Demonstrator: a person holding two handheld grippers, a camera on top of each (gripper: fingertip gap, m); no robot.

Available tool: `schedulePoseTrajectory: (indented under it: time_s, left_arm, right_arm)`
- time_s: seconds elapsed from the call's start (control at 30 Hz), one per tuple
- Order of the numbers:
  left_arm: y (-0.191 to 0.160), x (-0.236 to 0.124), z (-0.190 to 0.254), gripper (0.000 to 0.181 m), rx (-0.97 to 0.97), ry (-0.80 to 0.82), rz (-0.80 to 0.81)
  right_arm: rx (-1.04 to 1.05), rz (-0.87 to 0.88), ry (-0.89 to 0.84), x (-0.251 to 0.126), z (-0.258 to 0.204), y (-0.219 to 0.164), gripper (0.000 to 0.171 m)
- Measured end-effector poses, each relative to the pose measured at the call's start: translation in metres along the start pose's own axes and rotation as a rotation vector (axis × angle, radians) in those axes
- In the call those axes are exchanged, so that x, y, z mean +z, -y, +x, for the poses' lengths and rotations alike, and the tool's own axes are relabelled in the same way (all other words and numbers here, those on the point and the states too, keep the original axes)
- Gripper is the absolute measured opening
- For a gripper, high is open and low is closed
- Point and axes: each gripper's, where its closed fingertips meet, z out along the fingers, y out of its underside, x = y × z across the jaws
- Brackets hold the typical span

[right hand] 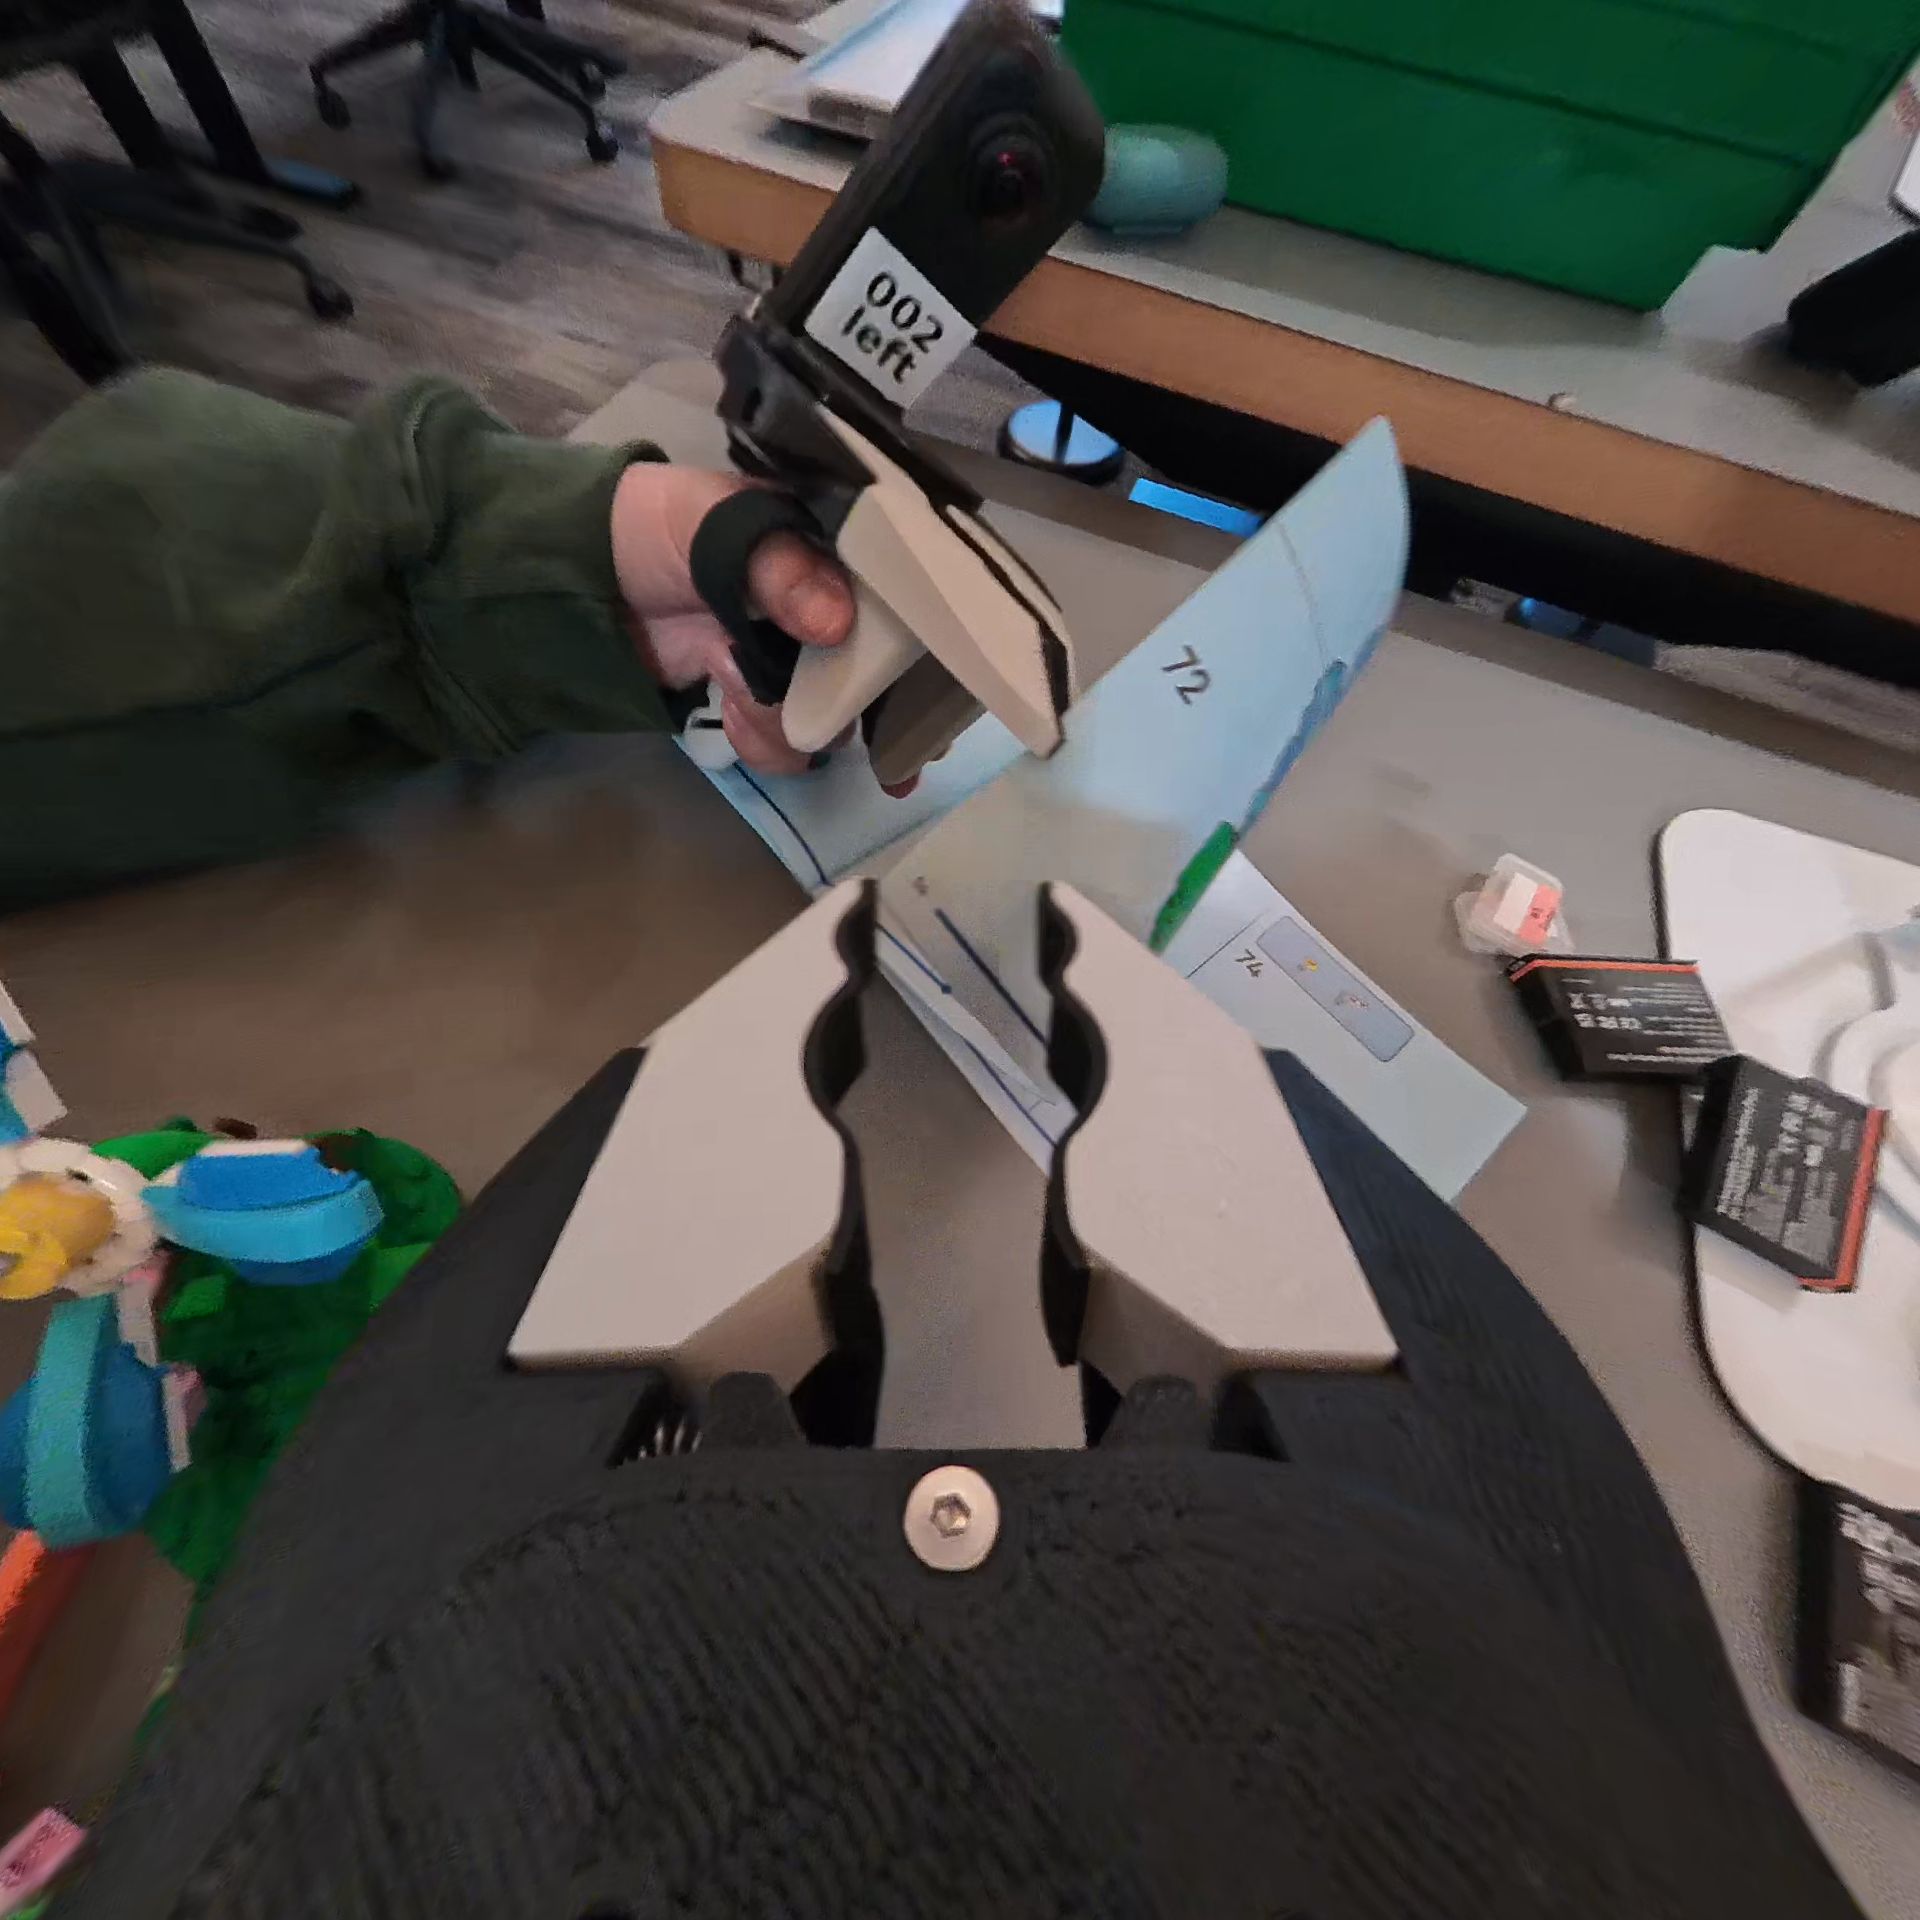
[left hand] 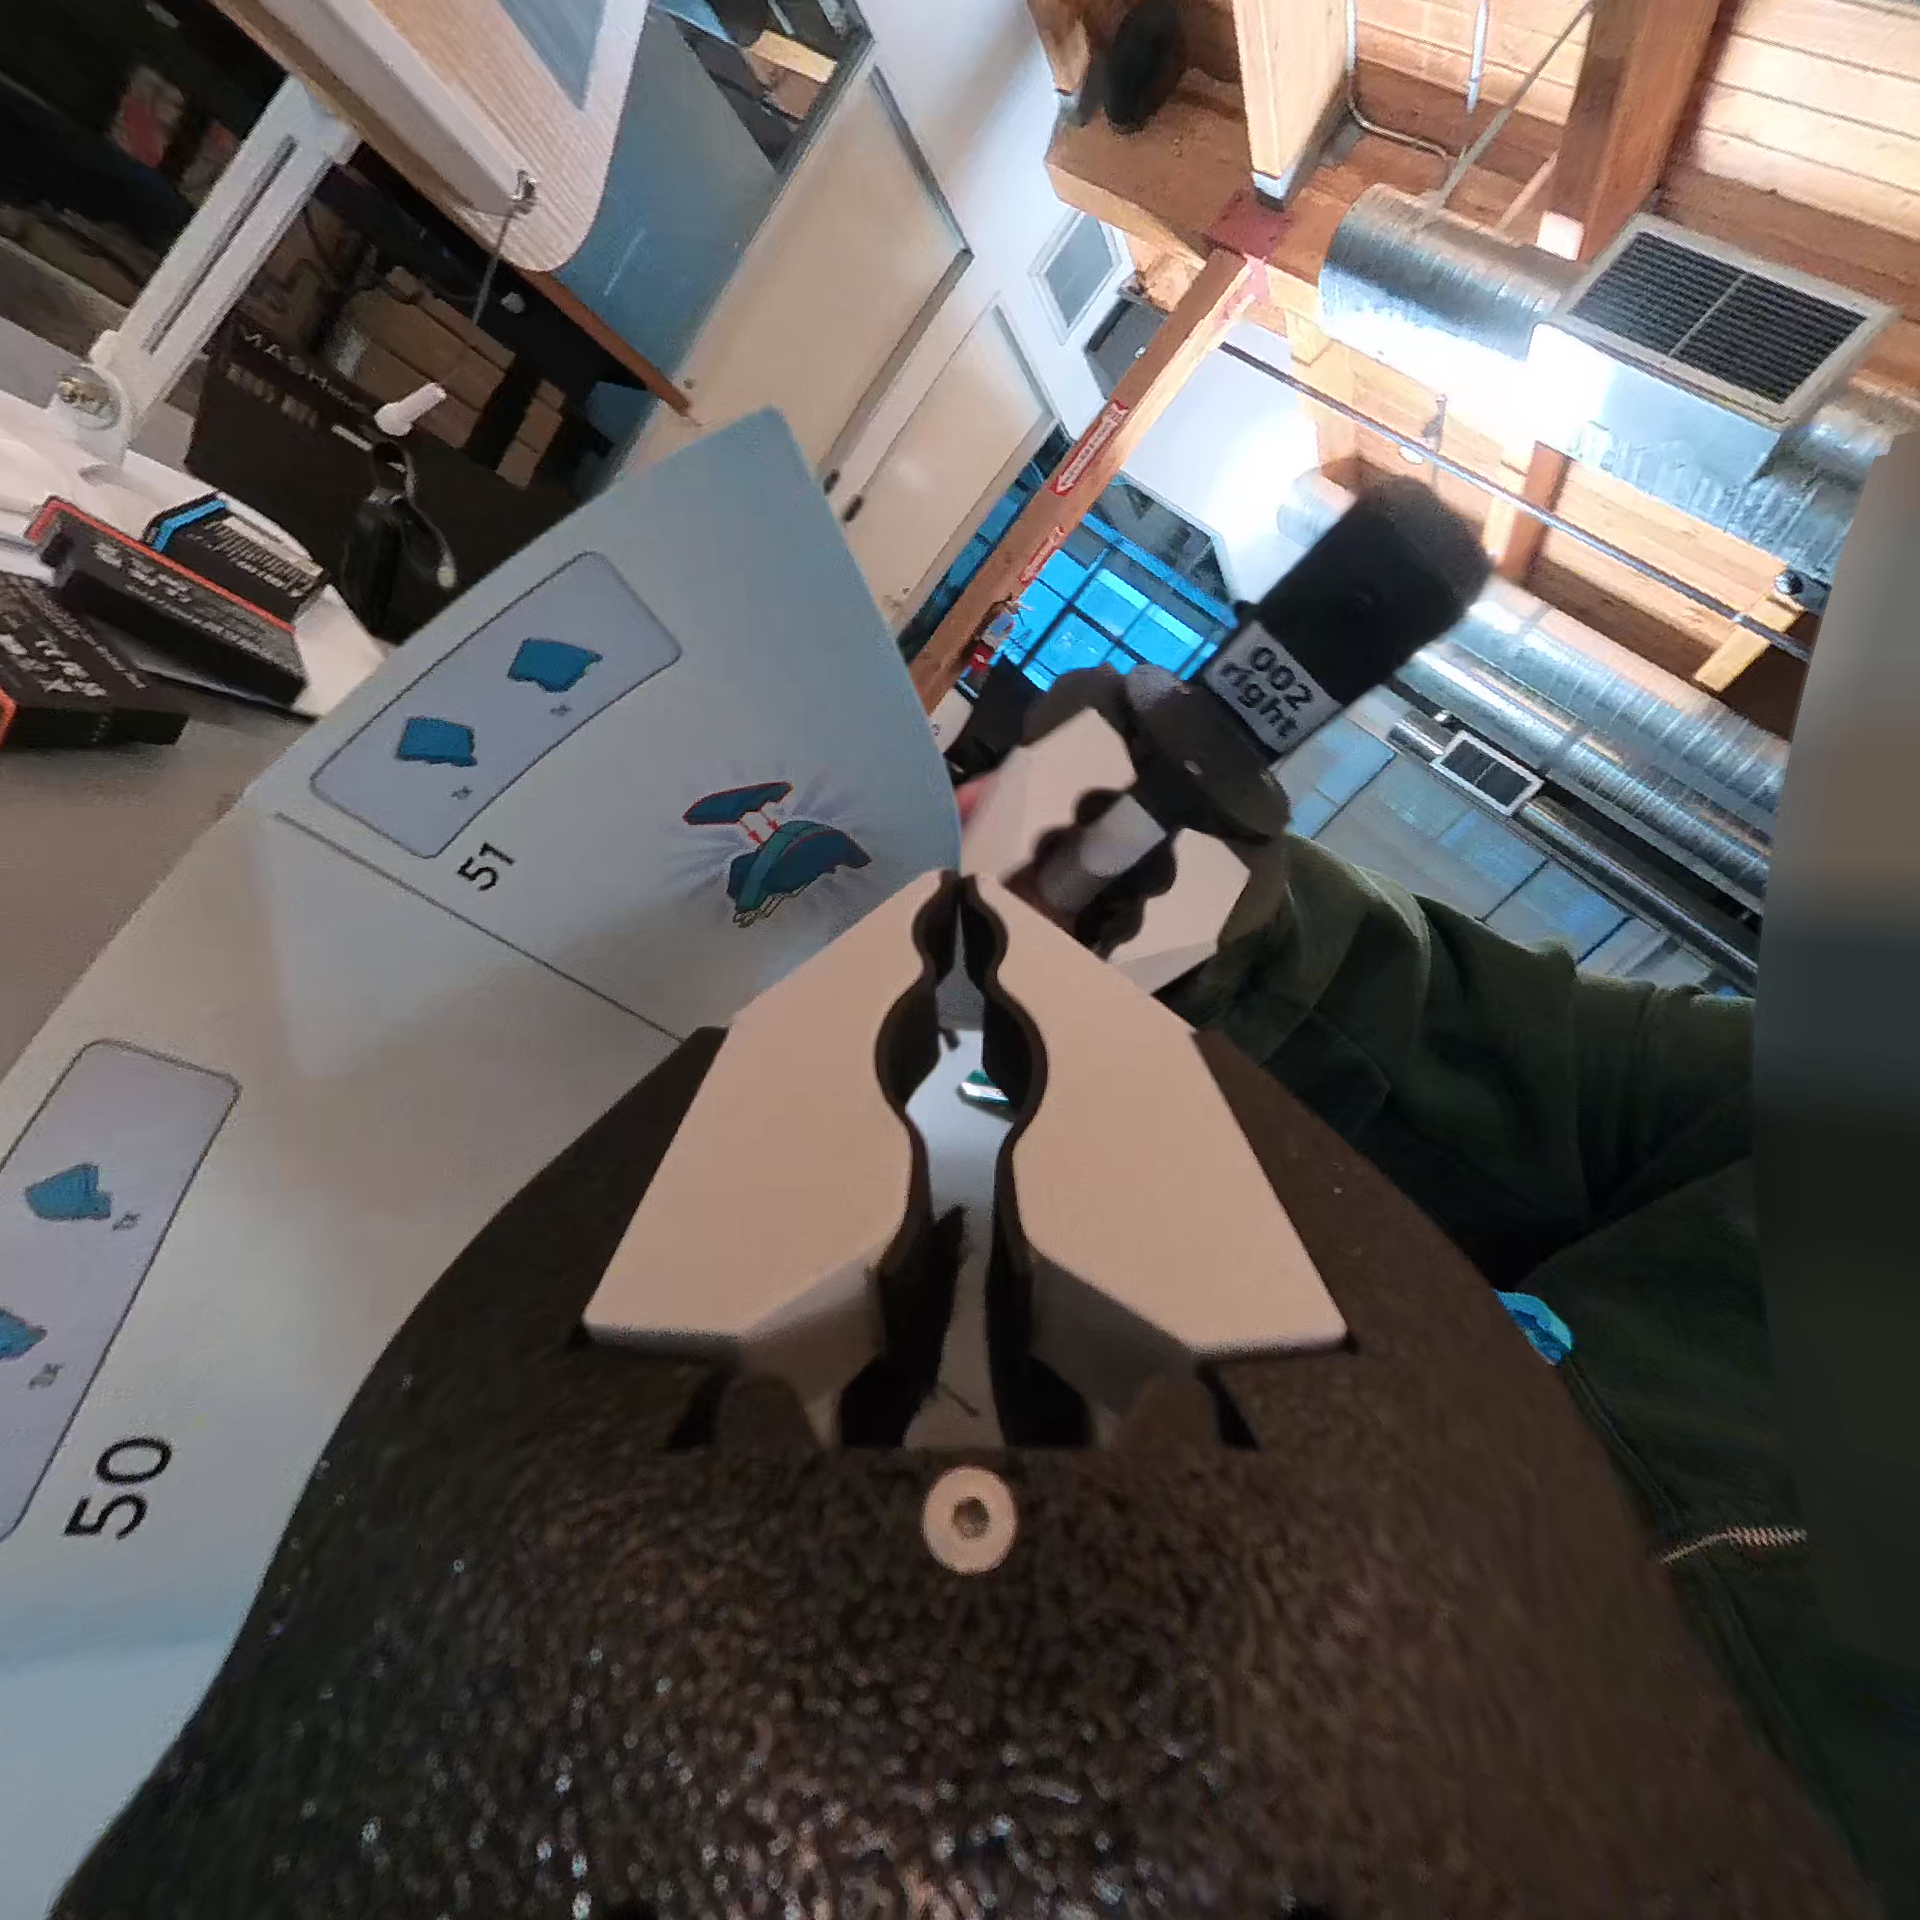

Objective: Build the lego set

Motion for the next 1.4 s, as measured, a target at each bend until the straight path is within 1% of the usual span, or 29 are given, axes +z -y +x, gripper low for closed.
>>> schedulePoseTrajectory:
  time_s: [0.03,0.07,0.17,0.3,0.4,0.67,0.77,1.03,1.17,1.23,1.33,1.4]
  left_arm:
    - [0.000,0.001,0.003,0.000,0.006,-0.020,0.002]
    - [0.000,0.001,0.006,0.000,0.010,-0.037,0.004]
    - [-0.002,0.005,0.014,0.000,0.043,-0.071,-0.010]
    - [-0.006,0.009,0.021,0.000,0.061,-0.118,-0.026]
    - [-0.011,0.013,0.028,0.000,0.067,-0.162,-0.042]
    - [-0.016,0.018,0.028,0.004,0.049,-0.179,-0.058]
    - [-0.017,0.019,0.029,0.000,0.046,-0.189,-0.063]
    - [-0.023,0.021,0.029,0.000,0.065,-0.190,-0.101]
    - [-0.023,0.020,0.027,0.000,0.118,-0.155,-0.112]
    - [-0.020,0.018,0.027,0.000,0.122,-0.153,-0.104]
    - [-0.020,0.018,0.027,0.000,0.125,-0.154,-0.106]
    - [-0.020,0.017,0.028,0.000,0.126,-0.156,-0.109]
  right_arm:
    - [0.040,0.018,0.010,-0.001,0.002,0.002,0.041]
    - [0.083,0.048,0.022,-0.003,0.004,0.006,0.051]
    - [0.184,0.092,0.090,-0.007,0.004,0.011,0.063]
    - [0.247,0.105,0.195,-0.007,-0.009,0.010,0.069]
    - [0.247,0.111,0.238,-0.005,-0.018,0.011,0.069]
    - [0.217,0.098,0.306,-0.002,-0.035,0.015,0.071]
    - [0.199,0.090,0.305,0.000,-0.037,0.015,0.072]
    - [0.202,0.081,0.307,-0.003,-0.036,0.013,0.071]
    - [0.240,0.064,0.223,-0.009,-0.016,0.005,0.072]
    - [0.243,0.073,0.085,-0.016,0.010,0.001,0.072]
    - [0.253,0.138,-0.169,-0.038,0.057,0.004,0.071]
    - [0.268,0.165,-0.292,-0.053,0.077,0.005,0.065]
